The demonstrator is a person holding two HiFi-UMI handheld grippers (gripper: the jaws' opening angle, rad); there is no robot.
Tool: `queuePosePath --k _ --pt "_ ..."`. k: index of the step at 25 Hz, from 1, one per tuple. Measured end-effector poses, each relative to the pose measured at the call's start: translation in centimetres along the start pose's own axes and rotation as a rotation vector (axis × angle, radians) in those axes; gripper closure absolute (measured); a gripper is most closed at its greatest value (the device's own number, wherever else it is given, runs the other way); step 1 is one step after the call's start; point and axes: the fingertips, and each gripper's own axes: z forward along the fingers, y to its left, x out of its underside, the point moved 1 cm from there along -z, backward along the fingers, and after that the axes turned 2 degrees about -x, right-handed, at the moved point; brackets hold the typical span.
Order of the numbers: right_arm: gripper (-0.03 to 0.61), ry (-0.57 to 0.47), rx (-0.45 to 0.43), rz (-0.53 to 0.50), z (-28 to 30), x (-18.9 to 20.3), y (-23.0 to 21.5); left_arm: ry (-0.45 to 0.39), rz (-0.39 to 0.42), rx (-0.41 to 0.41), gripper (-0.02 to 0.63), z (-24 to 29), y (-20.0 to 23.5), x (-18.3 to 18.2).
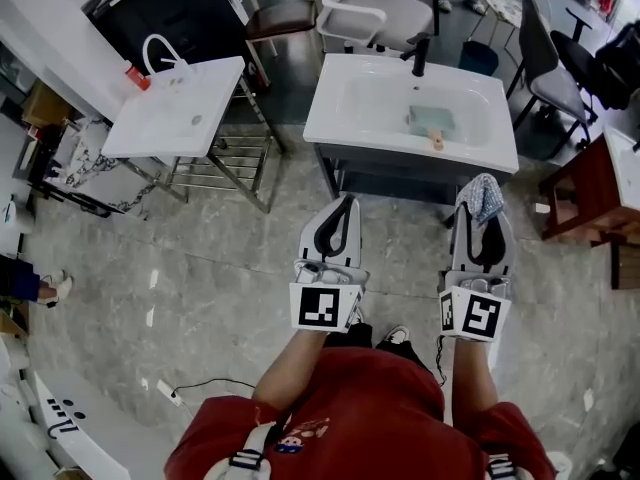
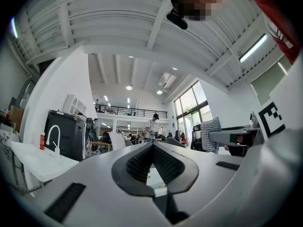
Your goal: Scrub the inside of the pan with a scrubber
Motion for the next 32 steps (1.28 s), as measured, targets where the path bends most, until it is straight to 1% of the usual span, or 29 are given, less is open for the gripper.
queuePosePath --k 3,9,14,23,28,32 --pt "0.397 0.004 -0.001 0.002 1.1 0.3 1.1 -0.001 0.004 0.005 0.600 0.3 1.5 0.3" --pt "0.390 0.010 0.001 -0.036 3.3 0.2 3.7 -0.001 -0.020 0.015 0.600 1.1 4.7 0.8" --pt "0.390 0.018 0.012 -0.048 4.8 0.5 4.6 -0.001 -0.030 0.028 0.600 2.4 6.3 1.3" --pt "0.390 0.043 0.018 -0.035 8.3 2.9 2.6 0.004 -0.028 0.042 0.600 7.1 6.4 2.4" --pt "0.390 0.051 0.010 -0.024 12.1 4.3 -0.1 0.012 -0.016 0.042 0.600 11.7 5.8 2.9" --pt "0.390 0.053 -0.001 -0.022 15.5 5.4 -2.9 -0.011 -0.026 0.031 0.600 16.4 4.8 3.0"
